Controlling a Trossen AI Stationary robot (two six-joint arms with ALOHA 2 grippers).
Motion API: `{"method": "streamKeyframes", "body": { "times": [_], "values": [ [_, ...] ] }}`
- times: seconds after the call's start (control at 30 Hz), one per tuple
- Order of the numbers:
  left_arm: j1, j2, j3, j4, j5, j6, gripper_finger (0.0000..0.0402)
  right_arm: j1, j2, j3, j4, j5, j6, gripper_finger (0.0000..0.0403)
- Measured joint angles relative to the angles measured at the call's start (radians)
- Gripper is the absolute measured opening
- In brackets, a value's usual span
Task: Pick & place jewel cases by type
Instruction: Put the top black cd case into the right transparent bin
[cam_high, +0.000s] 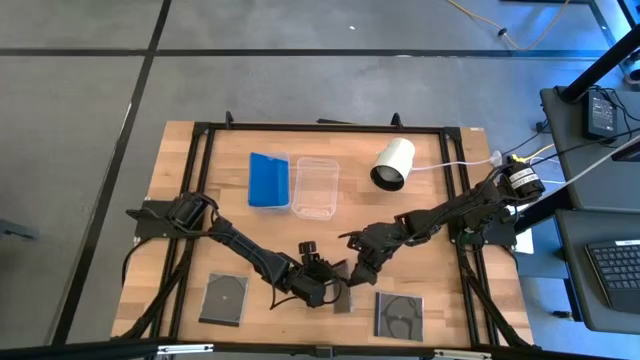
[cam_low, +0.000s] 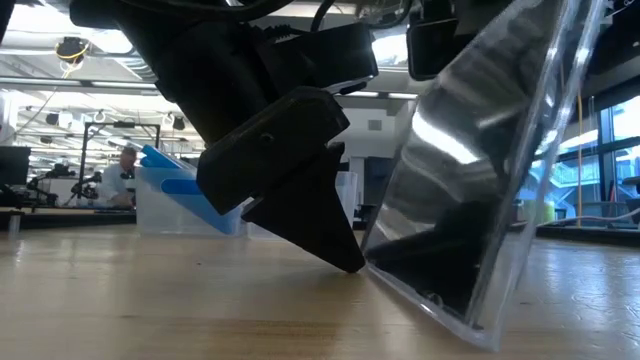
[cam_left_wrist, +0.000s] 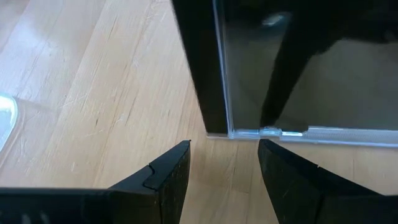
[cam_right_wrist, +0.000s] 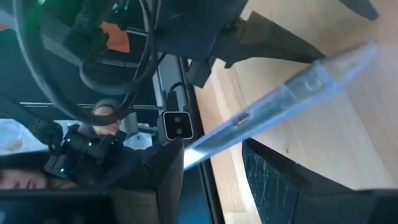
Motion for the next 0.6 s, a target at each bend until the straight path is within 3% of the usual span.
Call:
{"method": "streamKeyframes", "body": {
  "times": [0.2,0.6],
  "values": [
    [0.0,0.0,0.0,0.0,0.0,0.0,0.0187,0.001,0.0,0.0,-0.003,0.04,0.029,0.0167],
    [-0.008,0.0,-0.001,-0.006,-0.002,0.001,0.0187,0.001,0.0,0.0,-0.095,0.015,0.05,0.0167]
  ]
}}
